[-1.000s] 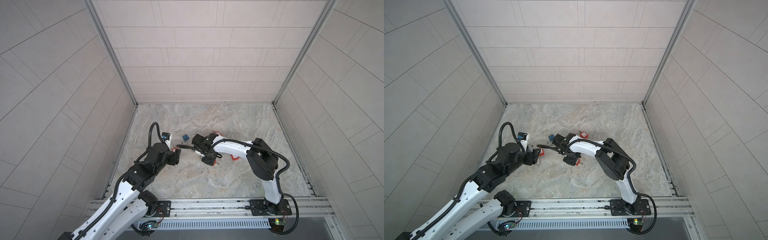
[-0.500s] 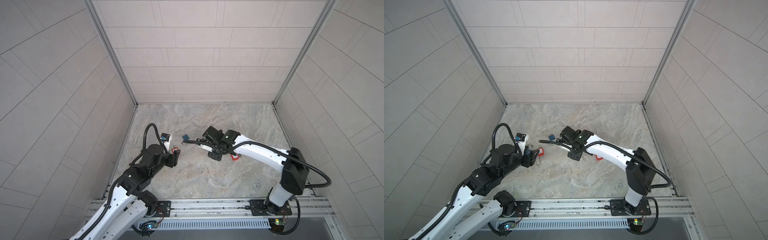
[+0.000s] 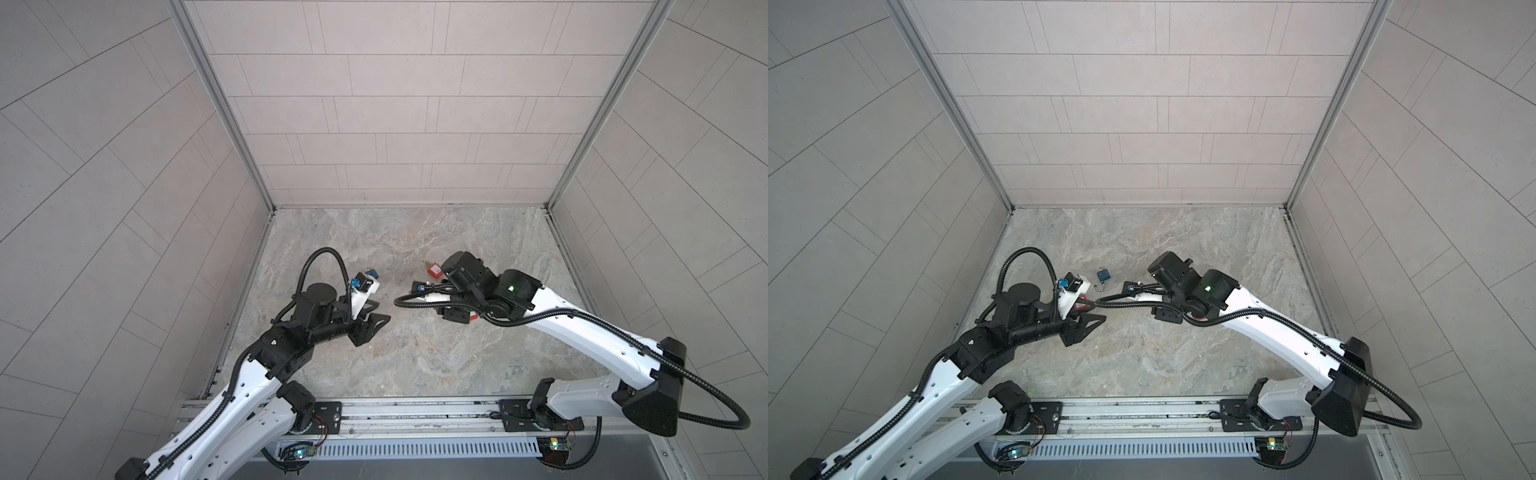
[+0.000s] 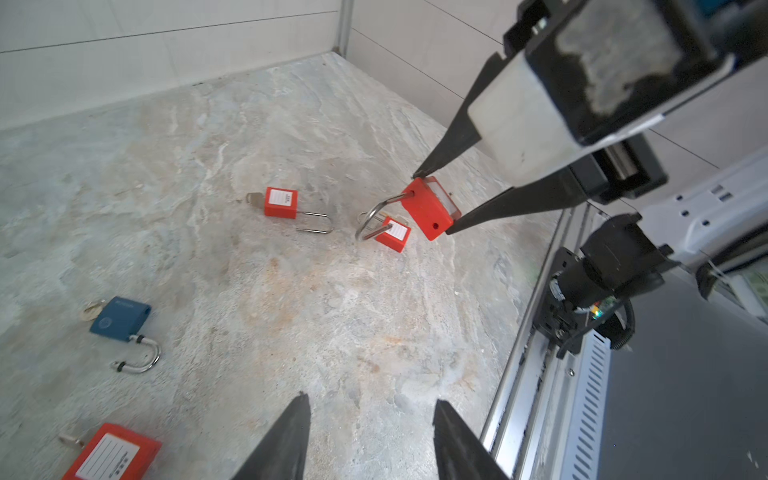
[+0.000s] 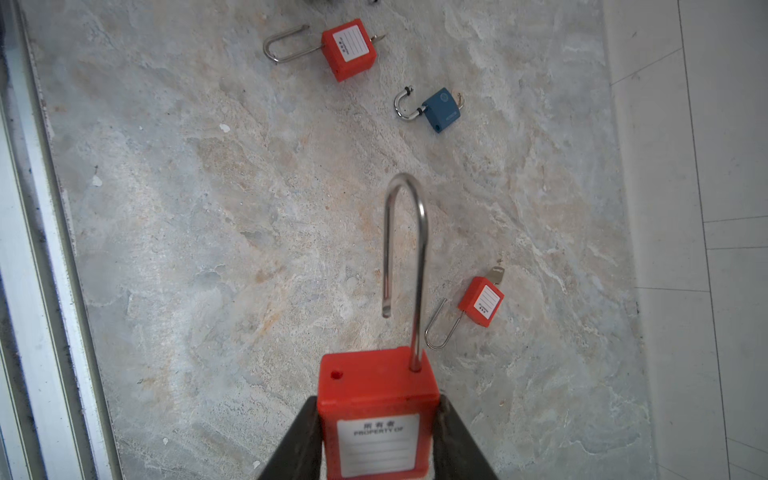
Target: Lock with the key
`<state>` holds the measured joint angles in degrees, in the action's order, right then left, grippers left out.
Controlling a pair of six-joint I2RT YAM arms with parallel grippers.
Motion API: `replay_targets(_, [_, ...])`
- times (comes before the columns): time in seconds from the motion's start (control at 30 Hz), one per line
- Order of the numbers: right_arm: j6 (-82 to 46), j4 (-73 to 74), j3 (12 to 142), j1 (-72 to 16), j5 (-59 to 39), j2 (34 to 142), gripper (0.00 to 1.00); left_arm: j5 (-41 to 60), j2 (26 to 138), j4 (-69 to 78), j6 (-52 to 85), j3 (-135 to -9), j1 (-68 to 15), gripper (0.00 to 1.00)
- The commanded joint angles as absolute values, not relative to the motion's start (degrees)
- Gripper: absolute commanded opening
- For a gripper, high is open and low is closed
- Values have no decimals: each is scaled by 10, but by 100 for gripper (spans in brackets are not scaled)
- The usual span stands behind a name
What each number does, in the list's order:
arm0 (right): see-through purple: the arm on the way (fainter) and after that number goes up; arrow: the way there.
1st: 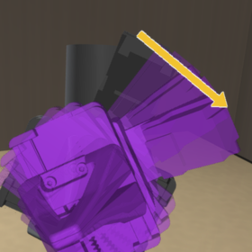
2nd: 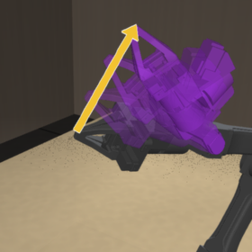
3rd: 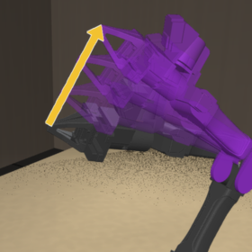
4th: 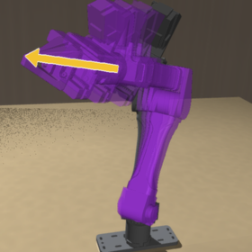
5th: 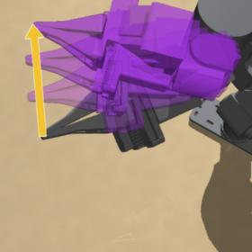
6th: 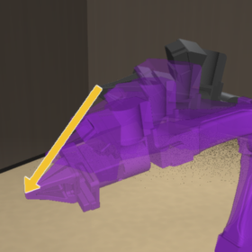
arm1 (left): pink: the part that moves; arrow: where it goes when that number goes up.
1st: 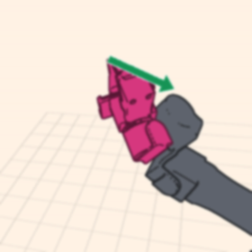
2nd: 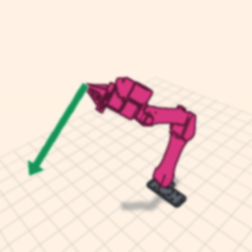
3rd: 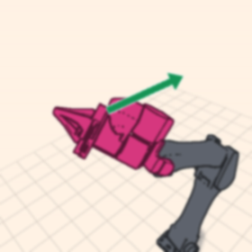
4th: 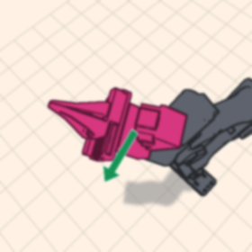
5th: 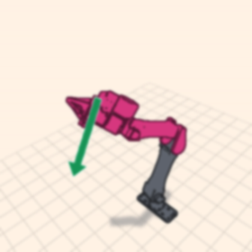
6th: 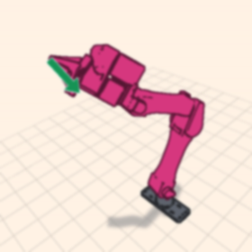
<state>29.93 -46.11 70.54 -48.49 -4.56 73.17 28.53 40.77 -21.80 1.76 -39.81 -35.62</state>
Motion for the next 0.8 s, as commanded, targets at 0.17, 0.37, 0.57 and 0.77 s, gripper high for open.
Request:
replay_targets(0.17, [323,-407,672,-493,-114,662,31,301,441,-148,-67,-435,-407,46])
replay_targets(0.37, [319,-447,692,-500,-125,672,31,155,472,-119,-98,-452,-463,46])
replay_targets(0.57, [308,-439,686,-505,-131,652,30,178,468,-76,-109,-428,-490,40])
replay_targets(0.77, [311,-452,695,-512,-132,660,30,202,462,-34,-94,-405,-493,33])
